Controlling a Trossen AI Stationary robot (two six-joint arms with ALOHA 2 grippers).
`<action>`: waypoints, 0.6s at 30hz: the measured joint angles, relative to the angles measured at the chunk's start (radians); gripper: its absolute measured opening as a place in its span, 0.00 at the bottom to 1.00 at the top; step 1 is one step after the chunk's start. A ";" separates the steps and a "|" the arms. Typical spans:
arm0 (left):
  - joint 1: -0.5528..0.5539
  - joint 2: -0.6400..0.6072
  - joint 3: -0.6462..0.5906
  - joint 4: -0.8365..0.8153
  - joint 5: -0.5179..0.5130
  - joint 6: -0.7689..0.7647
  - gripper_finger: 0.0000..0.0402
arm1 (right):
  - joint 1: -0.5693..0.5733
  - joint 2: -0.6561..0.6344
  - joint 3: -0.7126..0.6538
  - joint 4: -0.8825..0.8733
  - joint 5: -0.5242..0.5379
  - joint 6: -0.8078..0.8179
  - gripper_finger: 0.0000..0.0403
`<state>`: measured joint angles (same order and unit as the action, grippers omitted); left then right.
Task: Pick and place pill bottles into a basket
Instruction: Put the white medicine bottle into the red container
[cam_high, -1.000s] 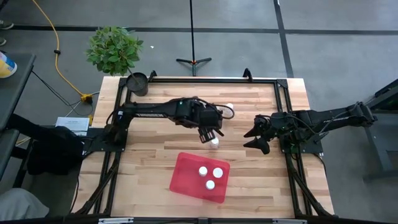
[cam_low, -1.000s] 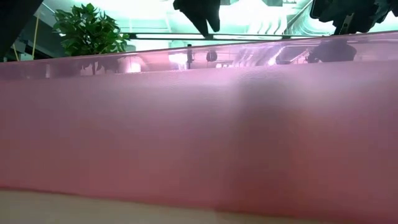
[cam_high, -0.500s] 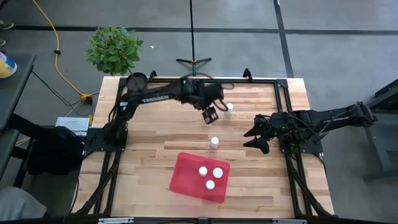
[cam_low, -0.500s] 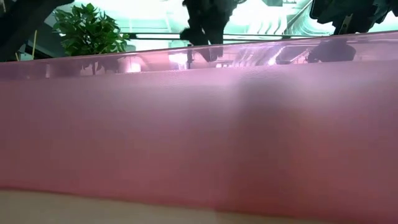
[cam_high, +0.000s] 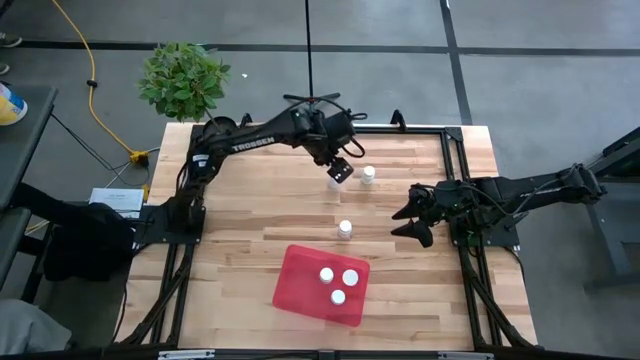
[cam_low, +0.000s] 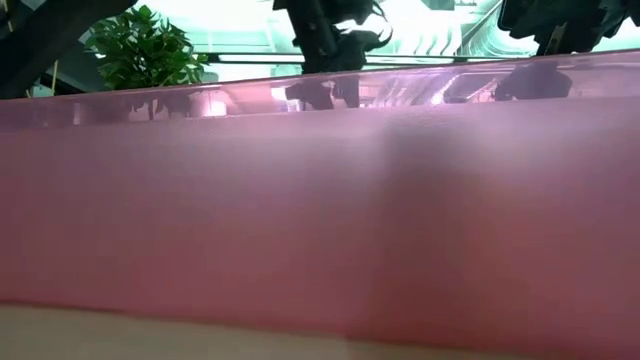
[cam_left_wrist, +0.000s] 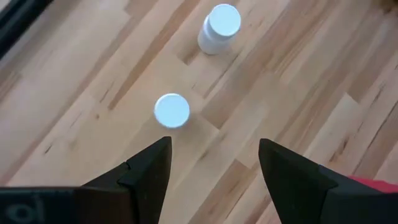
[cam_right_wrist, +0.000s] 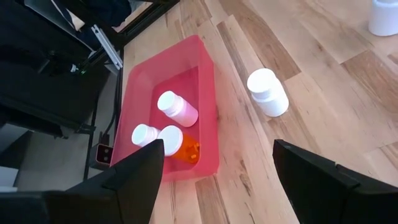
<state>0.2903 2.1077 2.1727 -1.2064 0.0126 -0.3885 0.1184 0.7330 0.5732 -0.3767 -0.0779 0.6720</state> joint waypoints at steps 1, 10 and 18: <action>-0.001 0.005 0.000 0.007 0.003 -0.001 0.69 | 0.000 0.000 0.000 0.000 0.003 0.000 0.72; 0.003 0.089 -0.002 -0.042 0.063 -0.046 0.69 | 0.000 0.000 0.000 -0.002 0.009 0.000 0.72; 0.018 0.100 -0.002 -0.013 0.072 -0.064 0.69 | 0.000 0.000 0.000 -0.005 0.011 0.001 0.72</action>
<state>0.3085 2.2074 2.1708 -1.2196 0.0847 -0.4525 0.1183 0.7326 0.5735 -0.3813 -0.0668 0.6727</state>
